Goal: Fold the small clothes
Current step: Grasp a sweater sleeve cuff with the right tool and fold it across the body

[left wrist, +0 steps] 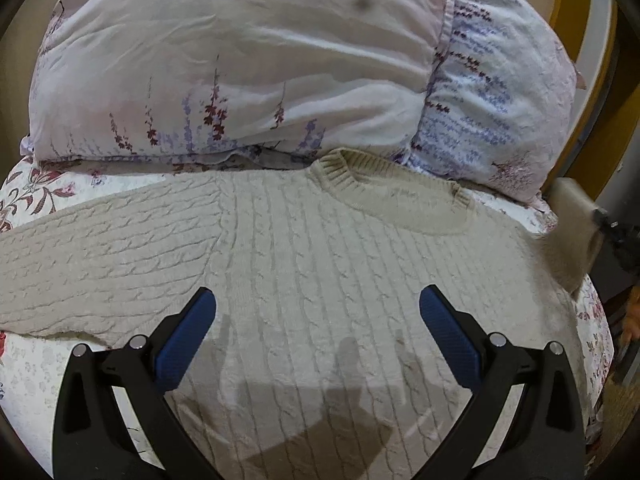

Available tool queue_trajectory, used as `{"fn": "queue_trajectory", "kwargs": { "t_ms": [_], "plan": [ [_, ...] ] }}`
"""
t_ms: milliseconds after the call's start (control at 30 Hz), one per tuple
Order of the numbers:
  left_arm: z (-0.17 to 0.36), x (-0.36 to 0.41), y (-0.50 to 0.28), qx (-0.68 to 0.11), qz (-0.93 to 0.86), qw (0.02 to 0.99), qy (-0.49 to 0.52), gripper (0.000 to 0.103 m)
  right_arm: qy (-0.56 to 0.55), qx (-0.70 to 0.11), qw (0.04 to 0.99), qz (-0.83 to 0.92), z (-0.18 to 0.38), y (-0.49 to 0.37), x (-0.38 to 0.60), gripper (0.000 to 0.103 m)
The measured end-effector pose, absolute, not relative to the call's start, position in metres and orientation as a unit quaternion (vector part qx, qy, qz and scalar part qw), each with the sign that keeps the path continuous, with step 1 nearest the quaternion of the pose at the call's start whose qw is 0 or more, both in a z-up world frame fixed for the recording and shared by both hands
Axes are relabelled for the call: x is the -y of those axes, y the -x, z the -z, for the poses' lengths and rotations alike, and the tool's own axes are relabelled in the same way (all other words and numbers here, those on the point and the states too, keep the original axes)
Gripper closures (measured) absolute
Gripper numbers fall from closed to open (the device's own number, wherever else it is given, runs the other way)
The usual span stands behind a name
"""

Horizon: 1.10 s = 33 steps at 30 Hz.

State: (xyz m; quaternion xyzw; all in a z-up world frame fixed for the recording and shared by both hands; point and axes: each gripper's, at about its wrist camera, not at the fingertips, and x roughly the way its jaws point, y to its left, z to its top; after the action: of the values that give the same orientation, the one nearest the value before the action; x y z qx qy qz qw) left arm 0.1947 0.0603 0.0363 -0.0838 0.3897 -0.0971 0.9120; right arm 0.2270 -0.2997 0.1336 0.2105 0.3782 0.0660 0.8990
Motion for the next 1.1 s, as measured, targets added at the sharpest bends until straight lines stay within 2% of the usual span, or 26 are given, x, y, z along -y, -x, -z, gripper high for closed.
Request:
{"fn": "queue_trajectory", "kwargs": {
  "t_ms": [167,333,367,433,500,633,733,800,867,1000,1100],
  "plan": [
    [-0.037,-0.055,-0.191,-0.389,0.113,0.91,0.085,0.002,-0.171,-0.467,0.86,-0.116,-0.082,-0.236,0.231,0.094],
    [-0.036,-0.057,-0.192,-0.395,0.138,0.902,0.107,0.002,-0.212,-0.496,0.835,-0.111,-0.065,-0.235,0.239,0.091],
    [-0.035,-0.057,-0.193,-0.397,0.144,0.899,0.114,0.002,-0.229,-0.497,0.83,-0.11,-0.065,-0.234,0.242,0.087],
    [-0.032,-0.061,-0.194,-0.4,0.165,0.891,0.139,0.002,-0.278,-0.494,0.818,-0.099,-0.066,-0.231,0.257,0.059],
    [-0.028,-0.066,-0.196,-0.407,0.177,0.879,0.175,0.002,-0.325,-0.479,0.812,-0.08,-0.068,-0.229,0.275,0.055],
    [-0.022,-0.078,-0.199,-0.421,0.184,0.859,0.226,0.002,-0.418,-0.453,0.788,-0.003,-0.062,-0.221,0.319,0.055],
    [-0.02,-0.085,-0.2,-0.422,0.184,0.854,0.243,0.002,-0.424,-0.435,0.792,0.055,-0.063,-0.22,0.335,0.057],
    [-0.021,-0.09,-0.2,-0.423,0.192,0.849,0.252,0.002,-0.385,-0.428,0.813,0.087,-0.072,-0.226,0.335,0.085],
    [-0.023,-0.092,-0.198,-0.419,0.197,0.85,0.253,0.002,-0.34,-0.413,0.84,0.094,-0.087,-0.234,0.327,0.092],
    [-0.025,-0.097,-0.195,-0.412,0.212,0.845,0.267,0.002,-0.25,-0.375,0.892,0.03,-0.126,-0.247,0.273,0.094],
    [-0.021,-0.101,-0.198,-0.418,0.229,0.824,0.306,0.002,-0.195,-0.38,0.901,-0.075,-0.136,-0.252,0.211,0.094]
  ]
}}
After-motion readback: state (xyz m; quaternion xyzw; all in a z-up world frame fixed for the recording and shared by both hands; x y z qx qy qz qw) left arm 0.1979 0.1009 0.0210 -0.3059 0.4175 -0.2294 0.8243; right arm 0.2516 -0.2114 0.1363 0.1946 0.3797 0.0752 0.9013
